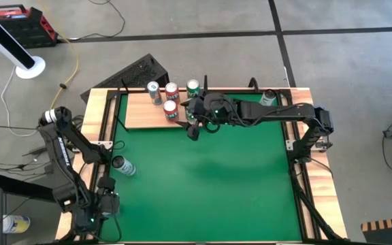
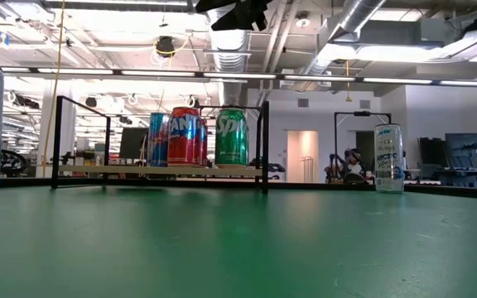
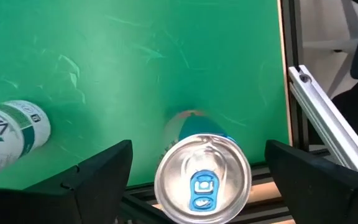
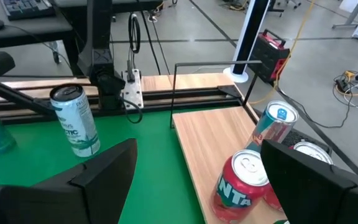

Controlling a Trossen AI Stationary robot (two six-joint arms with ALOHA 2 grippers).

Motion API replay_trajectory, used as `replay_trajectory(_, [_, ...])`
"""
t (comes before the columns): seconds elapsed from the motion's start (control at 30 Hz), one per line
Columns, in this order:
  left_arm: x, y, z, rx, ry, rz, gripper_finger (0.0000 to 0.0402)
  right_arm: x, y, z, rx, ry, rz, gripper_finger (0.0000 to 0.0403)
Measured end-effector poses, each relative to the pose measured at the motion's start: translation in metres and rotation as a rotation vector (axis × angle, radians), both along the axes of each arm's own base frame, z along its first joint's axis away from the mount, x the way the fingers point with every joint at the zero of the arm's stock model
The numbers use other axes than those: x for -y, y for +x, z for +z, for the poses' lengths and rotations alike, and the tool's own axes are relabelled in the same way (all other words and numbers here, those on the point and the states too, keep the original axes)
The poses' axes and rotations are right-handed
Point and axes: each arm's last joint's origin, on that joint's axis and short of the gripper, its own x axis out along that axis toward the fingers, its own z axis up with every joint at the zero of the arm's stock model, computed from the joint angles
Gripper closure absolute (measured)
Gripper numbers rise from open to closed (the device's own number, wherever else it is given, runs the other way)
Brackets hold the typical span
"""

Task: Place canned beverage on shelf
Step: Put the blue soda can aligned with the other blue soda can on the shelf

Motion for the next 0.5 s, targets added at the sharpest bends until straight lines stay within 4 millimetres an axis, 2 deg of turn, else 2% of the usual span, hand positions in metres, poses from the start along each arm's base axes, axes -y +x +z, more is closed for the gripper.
replay_trajectory(0.3, [0.0069, 0.0017, -0.0100, -0.061, 0.024, -0.004, 0.0054, -0.0052, -0.0001, -0.0015, -0.014, 0.012, 0.011, 0.0037])
replay_trajectory(0.5, [0.0063, 0.0013, -0.0100, -0.063, 0.030, -0.009, 0.0088, -0.0063, 0.0000, -0.0014, -0.011, 0.018, 0.011, 0.0037])
